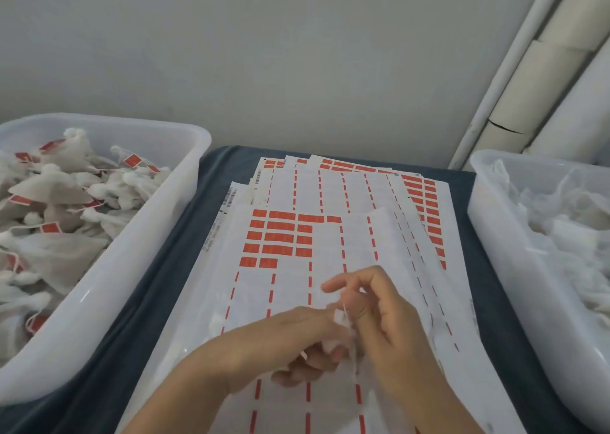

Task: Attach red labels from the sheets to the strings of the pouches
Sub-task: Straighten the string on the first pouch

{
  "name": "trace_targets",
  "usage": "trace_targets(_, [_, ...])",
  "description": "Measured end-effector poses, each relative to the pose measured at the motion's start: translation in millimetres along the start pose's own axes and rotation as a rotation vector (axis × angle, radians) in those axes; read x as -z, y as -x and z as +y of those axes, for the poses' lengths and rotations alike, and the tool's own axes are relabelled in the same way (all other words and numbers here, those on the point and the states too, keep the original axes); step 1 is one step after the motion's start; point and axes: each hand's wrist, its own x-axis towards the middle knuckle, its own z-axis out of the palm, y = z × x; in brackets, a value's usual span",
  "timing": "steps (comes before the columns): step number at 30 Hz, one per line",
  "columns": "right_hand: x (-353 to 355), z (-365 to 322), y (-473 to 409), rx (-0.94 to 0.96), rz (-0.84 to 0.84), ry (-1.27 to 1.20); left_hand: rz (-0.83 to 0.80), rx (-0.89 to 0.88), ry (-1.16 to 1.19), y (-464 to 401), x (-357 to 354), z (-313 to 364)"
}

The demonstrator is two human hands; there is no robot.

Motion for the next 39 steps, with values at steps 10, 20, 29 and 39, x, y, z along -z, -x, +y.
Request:
trace_targets(10, [10.6,7.3,-10.9,-0.152,0.151,-0.074,0.334,-0.399,-0.053,-8.5,-13.9,-11.7])
trace_targets(20, [20.5,0.5,-8.7,-0.207,-0.015,-0.137,0.437,-0.419,0.003,-6.5,-14.5,-7.5])
trace_targets(29, [28.4,-1.9,-9.6,-0.281,-0.08,-0.116,0.494,-0.436,0.069,-2.6,-6.2,-2.9])
trace_targets(39, [29.5,-6.5,-6.8,-0.591,-0.3,-0.59,0.597,-0.564,-0.008,-1.9,-8.0,-5.1])
